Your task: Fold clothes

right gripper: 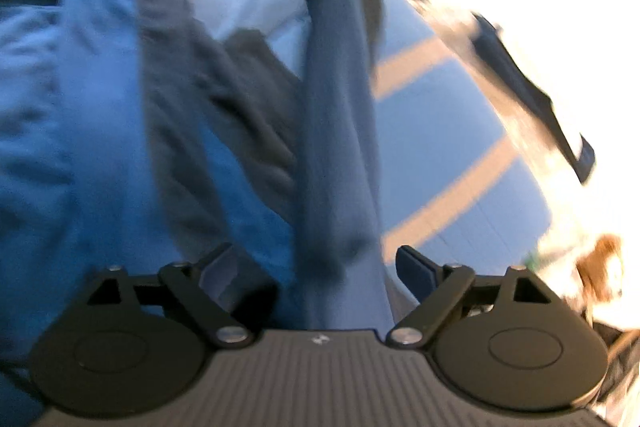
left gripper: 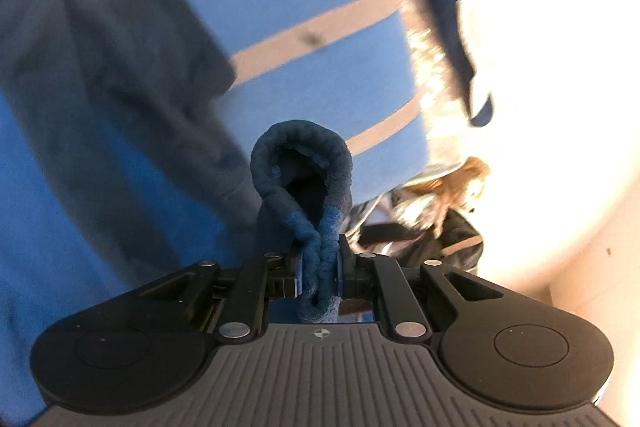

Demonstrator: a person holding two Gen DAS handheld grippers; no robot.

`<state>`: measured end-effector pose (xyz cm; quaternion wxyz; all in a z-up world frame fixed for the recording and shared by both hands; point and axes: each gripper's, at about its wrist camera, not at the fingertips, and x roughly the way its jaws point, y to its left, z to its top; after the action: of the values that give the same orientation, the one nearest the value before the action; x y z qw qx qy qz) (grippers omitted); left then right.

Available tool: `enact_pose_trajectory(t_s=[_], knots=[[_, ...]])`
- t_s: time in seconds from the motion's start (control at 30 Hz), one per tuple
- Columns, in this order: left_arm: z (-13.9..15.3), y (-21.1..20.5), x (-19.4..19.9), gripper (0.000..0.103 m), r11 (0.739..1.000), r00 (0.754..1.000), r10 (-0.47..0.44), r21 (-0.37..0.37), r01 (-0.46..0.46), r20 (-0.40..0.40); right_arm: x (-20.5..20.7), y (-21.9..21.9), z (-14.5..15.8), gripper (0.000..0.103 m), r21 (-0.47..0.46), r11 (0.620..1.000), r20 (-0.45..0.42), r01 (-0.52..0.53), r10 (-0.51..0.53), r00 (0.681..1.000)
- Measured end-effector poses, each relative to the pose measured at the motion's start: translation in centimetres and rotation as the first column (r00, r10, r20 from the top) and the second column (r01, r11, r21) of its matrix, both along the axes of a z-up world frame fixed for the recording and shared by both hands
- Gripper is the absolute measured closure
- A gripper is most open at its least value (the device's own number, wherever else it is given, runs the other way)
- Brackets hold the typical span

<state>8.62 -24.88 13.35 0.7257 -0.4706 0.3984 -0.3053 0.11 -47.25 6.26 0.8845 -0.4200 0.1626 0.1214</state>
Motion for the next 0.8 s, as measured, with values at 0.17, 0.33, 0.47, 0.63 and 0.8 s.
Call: enact_pose_trajectory(t_s=[0.17, 0.33, 0.47, 0.63, 0.8], knots=[[2.6, 2.9, -0.4, 0.089, 0.999, 0.998, 0.036, -0.028, -0.034, 0.057, 2.7, -2.9, 0.4, 0.006, 0.144, 0.977, -0.028, 0.159, -0.156, 0.987], [4.5, 5.5, -0.2, 0.089, 0.995, 0.992, 0.088, -0.050, -0.083, 0.094, 4.7, -4.4, 0.6, 0.005, 0.210, 0.952, -0.082, 0.225, -0.212, 0.974], [5.6, 7.6, -0.2, 0.089, 0.991, 0.983, 0.131, -0.045, -0.127, 0.129, 6.7, -6.5, 0.9, 0.005, 0.298, 0.903, -0.194, 0.310, -0.261, 0.946], [6.0, 10.4, -0.2, 0.089, 0.985, 0.976, 0.174, -0.040, -0.170, 0.129, 9.2, -10.7, 1.6, 0.003, 0.457, 0.772, -0.383, 0.441, -0.277, 0.881], [5.2, 11.9, -0.1, 0.089, 0.980, 0.975, 0.196, -0.033, -0.194, 0.107, 10.9, -13.3, 3.0, 0.003, 0.570, 0.643, -0.474, 0.512, -0.251, 0.844]])
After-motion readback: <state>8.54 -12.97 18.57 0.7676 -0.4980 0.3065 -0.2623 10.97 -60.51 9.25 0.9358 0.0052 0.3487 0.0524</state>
